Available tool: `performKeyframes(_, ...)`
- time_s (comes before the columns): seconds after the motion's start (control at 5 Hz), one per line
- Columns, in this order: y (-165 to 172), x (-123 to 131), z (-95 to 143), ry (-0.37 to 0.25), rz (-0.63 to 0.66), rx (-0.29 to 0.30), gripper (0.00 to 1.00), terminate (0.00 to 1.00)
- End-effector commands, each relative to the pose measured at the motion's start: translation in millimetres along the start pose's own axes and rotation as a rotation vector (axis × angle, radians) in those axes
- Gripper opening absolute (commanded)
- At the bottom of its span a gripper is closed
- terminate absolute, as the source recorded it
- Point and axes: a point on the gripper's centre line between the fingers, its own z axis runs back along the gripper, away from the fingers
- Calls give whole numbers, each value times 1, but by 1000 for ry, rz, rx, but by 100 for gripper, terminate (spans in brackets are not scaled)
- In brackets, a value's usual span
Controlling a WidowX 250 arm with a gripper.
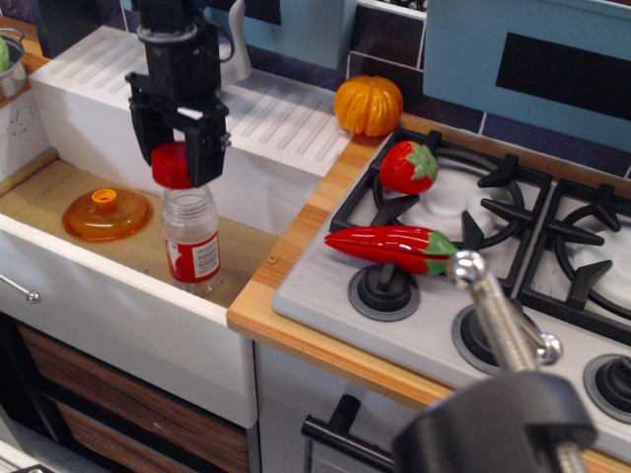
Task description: Put cap on container
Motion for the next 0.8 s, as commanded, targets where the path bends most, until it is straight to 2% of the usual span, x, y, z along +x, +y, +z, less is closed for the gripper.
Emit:
performKeyframes(0.0, 7, 5, 1, -102, -8, 31, 0, 0)
performKeyframes(0.2, 9, 3, -9, -102, -14, 27, 0, 0)
performKeyframes(0.6, 6, 3, -18, -12, 44, -5, 0, 0)
